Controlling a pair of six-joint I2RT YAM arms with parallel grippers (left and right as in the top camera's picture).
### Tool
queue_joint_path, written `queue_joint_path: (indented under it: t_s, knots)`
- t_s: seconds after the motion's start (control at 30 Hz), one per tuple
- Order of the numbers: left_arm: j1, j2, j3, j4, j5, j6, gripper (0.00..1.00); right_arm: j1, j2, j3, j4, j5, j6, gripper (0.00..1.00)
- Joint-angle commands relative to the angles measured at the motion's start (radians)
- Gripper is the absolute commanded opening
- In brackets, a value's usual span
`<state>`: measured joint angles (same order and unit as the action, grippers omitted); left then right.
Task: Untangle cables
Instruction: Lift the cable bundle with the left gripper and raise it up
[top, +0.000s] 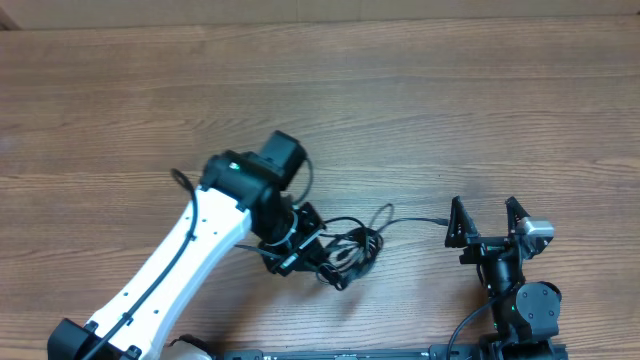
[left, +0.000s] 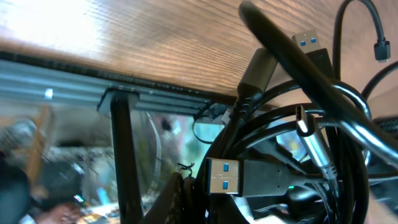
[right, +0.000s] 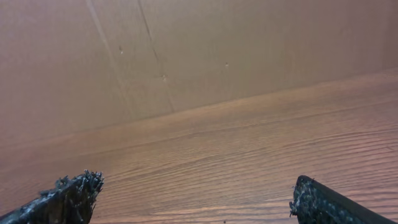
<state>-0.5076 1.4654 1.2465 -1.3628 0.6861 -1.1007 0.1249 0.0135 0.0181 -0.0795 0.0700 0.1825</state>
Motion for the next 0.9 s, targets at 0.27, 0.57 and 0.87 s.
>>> queue_joint_path:
  t_s: [0.27, 0.57, 0.87]
  knots:
    - [0.191, -0.018, 0.028, -0.054, 0.120, 0.010, 0.04, -0.002, -0.010, 0.056, -0.060, -0.282, 0.089, 1.00]
    - [0.195, -0.018, 0.028, 0.029, -0.055, 0.061, 0.04, -0.002, 0.103, 0.477, -0.466, -0.335, 0.119, 1.00]
    - [0.195, -0.018, 0.028, 0.213, -0.061, 0.262, 0.04, -0.002, 0.338, 0.776, -0.631, -0.539, 0.134, 1.00]
